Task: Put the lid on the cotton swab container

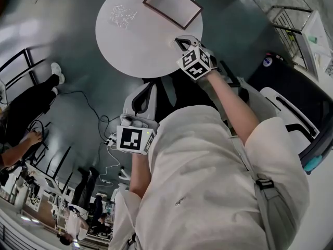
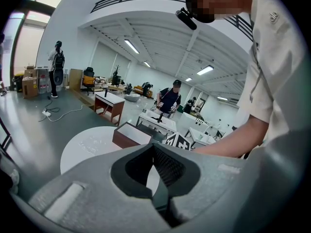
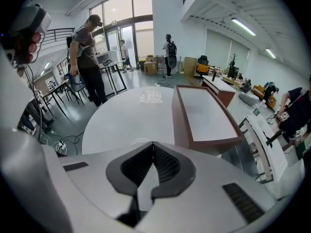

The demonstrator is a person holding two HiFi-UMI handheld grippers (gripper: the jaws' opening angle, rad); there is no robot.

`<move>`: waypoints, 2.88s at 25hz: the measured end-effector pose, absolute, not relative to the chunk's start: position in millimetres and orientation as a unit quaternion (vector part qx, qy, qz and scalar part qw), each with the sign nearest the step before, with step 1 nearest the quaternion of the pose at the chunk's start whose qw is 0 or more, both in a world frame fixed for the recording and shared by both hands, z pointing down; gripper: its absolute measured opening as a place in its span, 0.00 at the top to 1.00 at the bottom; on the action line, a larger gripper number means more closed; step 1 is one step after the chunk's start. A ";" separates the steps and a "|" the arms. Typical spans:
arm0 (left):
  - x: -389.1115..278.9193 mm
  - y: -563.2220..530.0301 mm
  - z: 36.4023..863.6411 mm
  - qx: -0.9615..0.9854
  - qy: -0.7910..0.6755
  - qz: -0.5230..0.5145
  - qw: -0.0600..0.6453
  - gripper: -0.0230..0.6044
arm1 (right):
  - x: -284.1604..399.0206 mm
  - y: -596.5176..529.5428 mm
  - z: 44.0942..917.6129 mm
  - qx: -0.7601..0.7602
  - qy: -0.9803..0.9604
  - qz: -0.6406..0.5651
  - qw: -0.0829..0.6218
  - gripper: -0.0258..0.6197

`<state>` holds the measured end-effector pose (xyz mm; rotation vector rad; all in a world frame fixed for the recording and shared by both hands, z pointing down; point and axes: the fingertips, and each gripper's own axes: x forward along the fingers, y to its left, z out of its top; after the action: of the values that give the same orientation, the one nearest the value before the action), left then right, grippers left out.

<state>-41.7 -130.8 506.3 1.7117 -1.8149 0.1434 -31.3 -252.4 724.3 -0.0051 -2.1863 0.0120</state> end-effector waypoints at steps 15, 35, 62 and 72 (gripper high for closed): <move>-45.0 -132.6 497.3 0.650 -0.694 0.058 0.304 0.95 | -32.4 -251.9 721.3 0.007 -0.896 0.013 0.444 0.95; -66.9 -84.1 452.7 0.703 -0.671 0.065 0.228 0.95 | 4.5 -230.6 570.8 0.147 -0.937 0.069 0.309 0.95; -133.2 56.3 433.2 0.787 -0.585 0.056 0.189 0.95 | -12.4 -14.1 425.6 0.230 -0.954 0.111 0.159 0.95; -110.1 55.4 426.4 0.795 -0.575 0.048 0.184 0.95 | -1.3 4.4 420.5 0.219 -0.957 0.123 0.142 0.95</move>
<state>-110.1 55.4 426.4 2.2424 -1.6223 0.1356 -1.3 4.4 420.5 0.6314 -2.7632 0.3559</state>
